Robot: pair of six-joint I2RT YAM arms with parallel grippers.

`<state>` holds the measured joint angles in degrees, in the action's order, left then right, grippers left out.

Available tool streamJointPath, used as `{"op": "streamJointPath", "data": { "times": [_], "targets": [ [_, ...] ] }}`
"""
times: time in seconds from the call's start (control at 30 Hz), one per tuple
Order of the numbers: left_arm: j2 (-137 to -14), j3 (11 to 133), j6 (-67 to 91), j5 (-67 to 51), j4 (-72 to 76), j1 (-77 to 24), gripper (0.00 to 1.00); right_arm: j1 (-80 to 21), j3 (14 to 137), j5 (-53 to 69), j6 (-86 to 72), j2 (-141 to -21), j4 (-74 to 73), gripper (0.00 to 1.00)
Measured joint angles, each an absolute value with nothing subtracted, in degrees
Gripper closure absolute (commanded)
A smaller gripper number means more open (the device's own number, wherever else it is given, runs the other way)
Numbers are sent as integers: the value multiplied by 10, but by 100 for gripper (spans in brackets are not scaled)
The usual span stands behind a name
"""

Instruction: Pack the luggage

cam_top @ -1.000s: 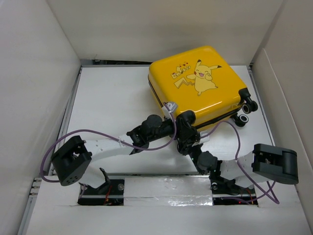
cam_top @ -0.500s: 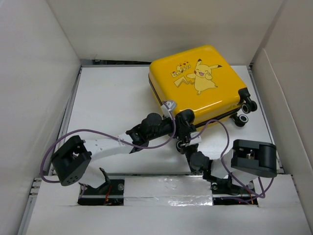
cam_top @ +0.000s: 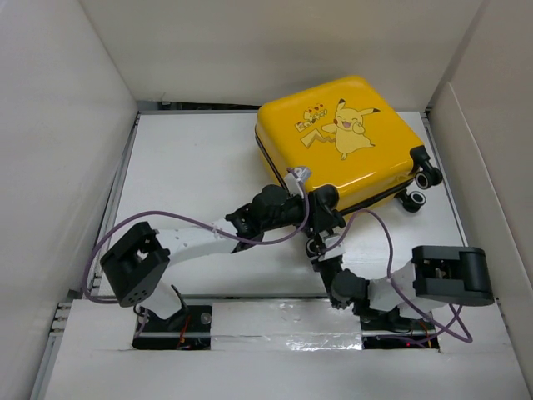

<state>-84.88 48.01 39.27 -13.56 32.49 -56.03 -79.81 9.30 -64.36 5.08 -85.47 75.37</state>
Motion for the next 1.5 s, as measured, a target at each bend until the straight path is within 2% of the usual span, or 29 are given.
{"op": "streamJointPath", "data": {
  "times": [0.13, 0.17, 0.33, 0.47, 0.57, 0.6, 0.63, 0.8, 0.9, 1.0, 1.03, 1.07, 1.13, 1.23, 1.3, 1.4, 1.43, 1.5],
  "targets": [
    [-890, 521, 430, -158, 320, -562, 79, -826, 60, -669, 79, -793, 752, 100],
    [-899, 528, 443, -160, 323, -562, 70, -827, 52, -672, 83, -784, 752, 100],
    [-939, 552, 493, -165, 350, -570, 56, -827, 47, -672, 89, -754, 750, 100],
    [-974, 583, 507, -142, 370, -583, 46, -849, 91, -597, 74, -790, 751, 100],
    [-985, 587, 516, -164, 397, -584, 33, -862, 95, -561, 59, -801, 748, 100],
    [-986, 587, 517, -172, 402, -584, 11, -864, 94, -556, 53, -797, 748, 100],
    [-986, 587, 522, -186, 411, -582, 1, -866, 91, -553, 47, -793, 749, 100],
    [-962, 551, 531, -214, 460, -564, 1, -875, 65, -582, 35, -771, 748, 100],
    [-893, 512, 515, -204, 472, -538, 1, -893, 52, -634, 12, -747, 745, 100],
    [-789, 477, 482, -156, 471, -512, 1, -897, 36, -690, -45, -695, 740, 82],
    [-754, 467, 469, -136, 468, -505, 1, -897, 34, -712, -65, -667, 730, 72],
    [-722, 458, 456, -118, 467, -500, 1, -898, 36, -732, -89, -633, 703, 69],
    [-666, 438, 432, -82, 464, -498, 1, -904, 65, -770, -193, -560, 571, 63],
    [-609, 394, 405, -38, 456, -497, 1, -910, 155, -791, -464, -472, 225, 58],
    [-595, 360, 396, -21, 445, -489, 4, -912, 180, -800, -585, -451, 77, 58],
    [-606, 321, 390, -13, 421, -476, 12, -912, 176, -810, -670, -461, -41, 58],
    [-615, 312, 390, -14, 415, -473, 19, -912, 173, -811, -686, -471, -57, 55],
    [-634, 301, 388, -22, 402, -471, 21, -912, 170, -814, -745, -502, -102, 50]
  ]
}}
